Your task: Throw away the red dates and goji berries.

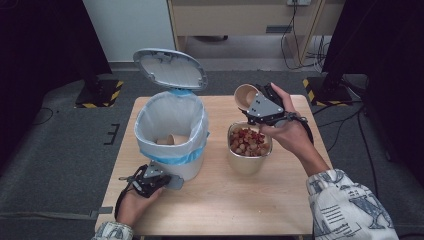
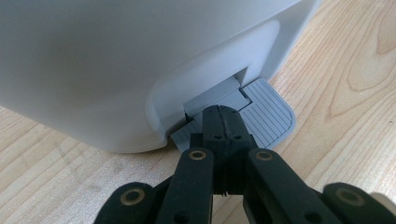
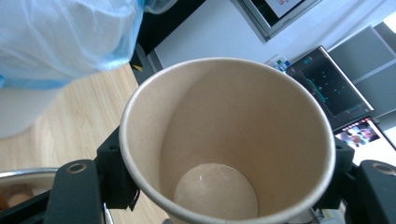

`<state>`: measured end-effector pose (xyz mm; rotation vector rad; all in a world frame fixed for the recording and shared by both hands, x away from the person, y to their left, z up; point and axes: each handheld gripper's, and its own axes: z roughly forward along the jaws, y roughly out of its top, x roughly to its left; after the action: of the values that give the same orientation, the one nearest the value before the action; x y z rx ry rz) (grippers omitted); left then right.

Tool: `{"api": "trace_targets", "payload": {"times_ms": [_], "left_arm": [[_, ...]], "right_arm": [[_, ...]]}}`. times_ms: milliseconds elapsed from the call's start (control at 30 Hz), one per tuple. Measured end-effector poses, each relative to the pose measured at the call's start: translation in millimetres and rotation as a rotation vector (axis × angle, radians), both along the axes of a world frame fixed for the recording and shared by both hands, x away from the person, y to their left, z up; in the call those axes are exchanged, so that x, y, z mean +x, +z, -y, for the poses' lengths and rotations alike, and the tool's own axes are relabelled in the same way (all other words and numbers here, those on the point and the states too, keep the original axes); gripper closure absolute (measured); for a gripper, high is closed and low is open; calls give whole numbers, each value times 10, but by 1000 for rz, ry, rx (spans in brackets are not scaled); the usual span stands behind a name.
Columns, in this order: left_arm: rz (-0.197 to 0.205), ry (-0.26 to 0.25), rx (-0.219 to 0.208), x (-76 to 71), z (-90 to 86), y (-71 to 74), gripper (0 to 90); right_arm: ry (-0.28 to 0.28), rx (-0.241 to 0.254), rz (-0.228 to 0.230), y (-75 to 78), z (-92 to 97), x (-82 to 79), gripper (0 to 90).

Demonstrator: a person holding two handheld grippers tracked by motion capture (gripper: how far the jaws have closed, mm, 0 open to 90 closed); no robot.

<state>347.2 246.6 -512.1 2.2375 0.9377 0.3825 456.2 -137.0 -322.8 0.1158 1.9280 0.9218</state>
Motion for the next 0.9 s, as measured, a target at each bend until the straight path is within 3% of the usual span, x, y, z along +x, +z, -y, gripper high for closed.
{"api": "trace_targets", "payload": {"times_ms": [433,900], "left_arm": [[0,0,0,0,0,0,899],[-1,-1,-2,1,-1,0,898]], "right_arm": [[31,95,-72,56,-68,-7,277],[59,164,-131,122,-91,-14,277]]}}
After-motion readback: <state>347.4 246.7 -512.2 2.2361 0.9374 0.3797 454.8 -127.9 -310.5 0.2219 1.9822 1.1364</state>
